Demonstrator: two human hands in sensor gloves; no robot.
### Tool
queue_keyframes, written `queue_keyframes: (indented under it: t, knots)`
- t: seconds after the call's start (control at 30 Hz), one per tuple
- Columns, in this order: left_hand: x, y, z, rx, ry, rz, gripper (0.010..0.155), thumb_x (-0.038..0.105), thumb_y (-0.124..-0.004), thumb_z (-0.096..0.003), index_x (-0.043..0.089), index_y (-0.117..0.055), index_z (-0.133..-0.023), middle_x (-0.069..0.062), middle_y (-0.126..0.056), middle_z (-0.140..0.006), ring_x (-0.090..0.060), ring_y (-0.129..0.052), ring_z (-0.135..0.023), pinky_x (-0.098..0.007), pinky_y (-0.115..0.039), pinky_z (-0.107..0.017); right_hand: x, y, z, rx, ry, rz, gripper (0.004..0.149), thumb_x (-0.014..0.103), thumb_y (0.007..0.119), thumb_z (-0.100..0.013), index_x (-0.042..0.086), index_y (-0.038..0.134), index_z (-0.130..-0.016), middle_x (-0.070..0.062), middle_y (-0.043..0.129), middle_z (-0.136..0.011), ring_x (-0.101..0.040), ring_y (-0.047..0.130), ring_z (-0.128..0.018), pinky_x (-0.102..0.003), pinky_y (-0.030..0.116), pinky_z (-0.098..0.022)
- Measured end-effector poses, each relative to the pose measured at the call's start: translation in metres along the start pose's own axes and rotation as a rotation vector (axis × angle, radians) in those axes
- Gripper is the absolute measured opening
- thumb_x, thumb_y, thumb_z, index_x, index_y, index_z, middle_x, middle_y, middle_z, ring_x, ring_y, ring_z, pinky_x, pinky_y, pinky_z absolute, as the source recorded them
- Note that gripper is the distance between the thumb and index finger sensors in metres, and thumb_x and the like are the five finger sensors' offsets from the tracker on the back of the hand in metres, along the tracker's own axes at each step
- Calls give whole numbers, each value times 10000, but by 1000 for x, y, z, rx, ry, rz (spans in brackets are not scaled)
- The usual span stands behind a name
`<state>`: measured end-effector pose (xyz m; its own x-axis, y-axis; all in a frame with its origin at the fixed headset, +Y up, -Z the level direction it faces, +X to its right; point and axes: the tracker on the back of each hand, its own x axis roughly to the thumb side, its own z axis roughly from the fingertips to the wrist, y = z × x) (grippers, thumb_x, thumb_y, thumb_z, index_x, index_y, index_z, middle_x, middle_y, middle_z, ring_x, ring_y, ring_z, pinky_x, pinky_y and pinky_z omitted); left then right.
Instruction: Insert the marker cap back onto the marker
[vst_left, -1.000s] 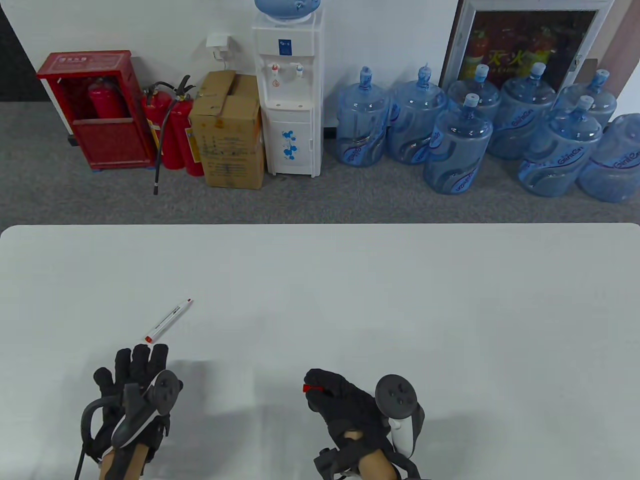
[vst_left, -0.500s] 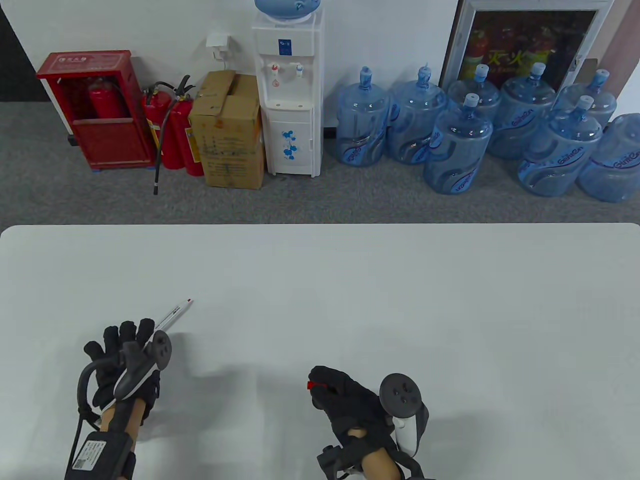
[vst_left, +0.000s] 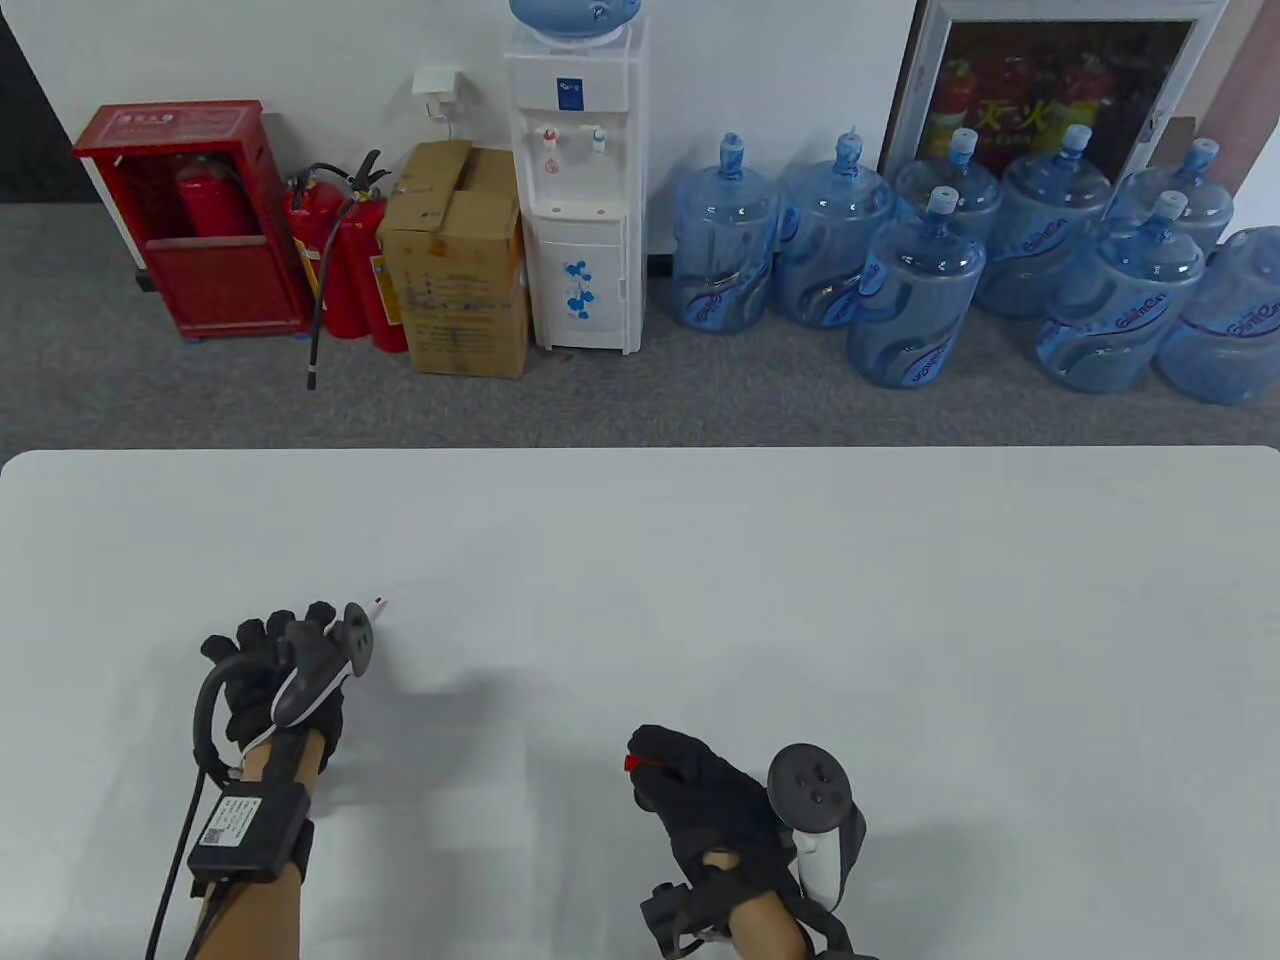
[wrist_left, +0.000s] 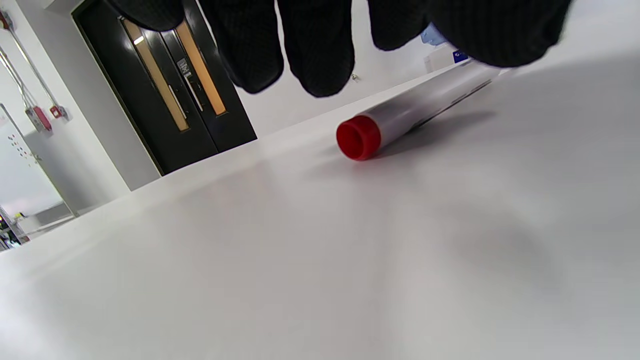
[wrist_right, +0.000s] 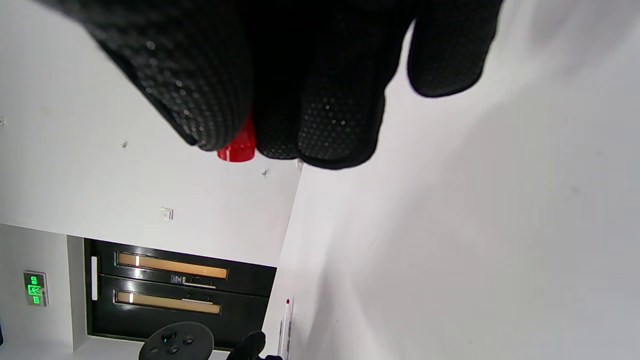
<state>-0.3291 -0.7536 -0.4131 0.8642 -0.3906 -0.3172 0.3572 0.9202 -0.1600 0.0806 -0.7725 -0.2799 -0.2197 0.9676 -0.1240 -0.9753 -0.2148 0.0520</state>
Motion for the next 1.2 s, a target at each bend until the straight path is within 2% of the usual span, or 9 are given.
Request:
queue_keyframes:
  t: [0.37, 0.63, 0.97, 1.2]
  knots:
    - [16, -2, -10, -73, 31, -47, 597, 523, -744, -418, 419, -673, -1002, 36, -856, -1060, -300, -893, -987, -636, -559, -750, 2, 0, -2, -29, -14, 0, 438, 395, 880, -394, 365, 836, -829, 43, 944, -839, -144, 1011, -595, -535, 751, -645]
    - [17, 0, -7, -33, 45, -60, 483, 488, -797, -405, 401, -817, -880, 66, -953, -945, -260, -982, -896, -621, -599, -734, 2, 1, -2, -27, -10, 9, 443, 395, 881, -392, 361, 835, -831, 39, 945, -838, -146, 1011, -593, -538, 747, -646]
    - [21, 0, 1, 27, 10, -207, 451, 488, -756, -425, 422, -800, -870, 111, -979, -894, -206, -1021, -854, -583, -649, -721, 3, 2, -1, -28, -18, -3, 437, 394, 878, -396, 359, 836, -829, 38, 945, -837, -147, 1010, -595, -539, 747, -646]
    - [11, 4, 12, 22, 4, -111, 454, 478, -740, -429, 428, -776, -879, 81, -936, -953, -241, -985, -890, -595, -629, -726, 3, 2, -1, -26, -23, 4, 441, 393, 879, -394, 358, 835, -831, 36, 945, -837, -146, 1010, -595, -539, 748, -646]
